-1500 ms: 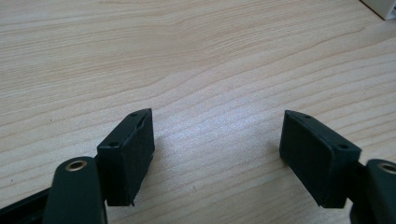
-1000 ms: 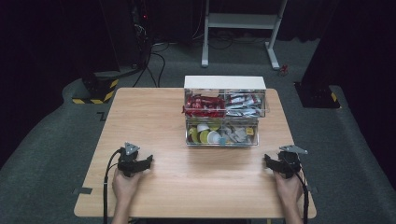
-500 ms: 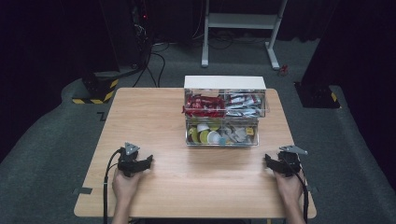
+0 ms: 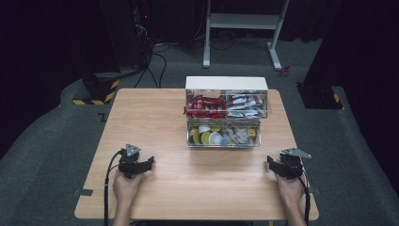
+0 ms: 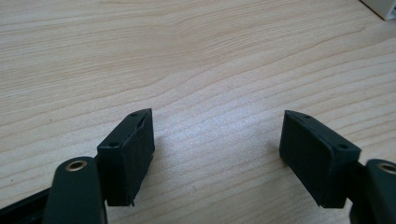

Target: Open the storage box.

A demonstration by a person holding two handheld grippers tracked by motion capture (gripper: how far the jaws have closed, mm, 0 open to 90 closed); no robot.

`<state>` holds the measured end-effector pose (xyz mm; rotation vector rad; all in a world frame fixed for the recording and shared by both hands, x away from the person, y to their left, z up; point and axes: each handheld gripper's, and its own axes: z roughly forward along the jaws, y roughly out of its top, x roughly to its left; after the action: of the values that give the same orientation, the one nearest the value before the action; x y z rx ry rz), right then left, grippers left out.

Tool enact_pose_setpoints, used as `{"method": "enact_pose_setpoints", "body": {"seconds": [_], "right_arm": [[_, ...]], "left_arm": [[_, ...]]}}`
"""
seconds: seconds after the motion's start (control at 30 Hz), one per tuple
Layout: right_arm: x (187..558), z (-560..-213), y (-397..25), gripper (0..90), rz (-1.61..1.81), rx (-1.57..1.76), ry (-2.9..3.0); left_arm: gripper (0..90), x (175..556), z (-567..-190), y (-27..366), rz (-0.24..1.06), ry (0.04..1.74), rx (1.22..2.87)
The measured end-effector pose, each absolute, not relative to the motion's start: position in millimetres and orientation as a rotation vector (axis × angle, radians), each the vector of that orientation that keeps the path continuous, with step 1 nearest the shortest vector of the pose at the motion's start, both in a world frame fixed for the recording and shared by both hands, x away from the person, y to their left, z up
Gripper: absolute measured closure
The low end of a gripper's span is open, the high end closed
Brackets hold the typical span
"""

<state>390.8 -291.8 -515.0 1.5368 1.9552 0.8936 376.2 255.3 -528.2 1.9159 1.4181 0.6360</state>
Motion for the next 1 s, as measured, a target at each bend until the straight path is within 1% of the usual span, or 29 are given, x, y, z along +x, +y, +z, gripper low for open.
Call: {"method": "enact_pose_setpoints", "body": {"seconds": [0.47,0.63,0.93,1.0], "right_arm": [[381,-504,-291,43.8,0.972,1.507,1.973],[380,-499,-288,47.9,1.037,1.486,1.988],[378,-483,-278,49.0,1.089,1.425,2.001],[378,-481,-276,47.3,1.094,1.420,1.997]], "left_arm": [[26.8,375,-528,255,0.634,1.419,1.917],[26.9,376,-528,255,0.633,1.419,1.917],[26.9,376,-528,255,0.633,1.419,1.917],[26.9,376,-528,255,0.633,1.419,1.917]]}}
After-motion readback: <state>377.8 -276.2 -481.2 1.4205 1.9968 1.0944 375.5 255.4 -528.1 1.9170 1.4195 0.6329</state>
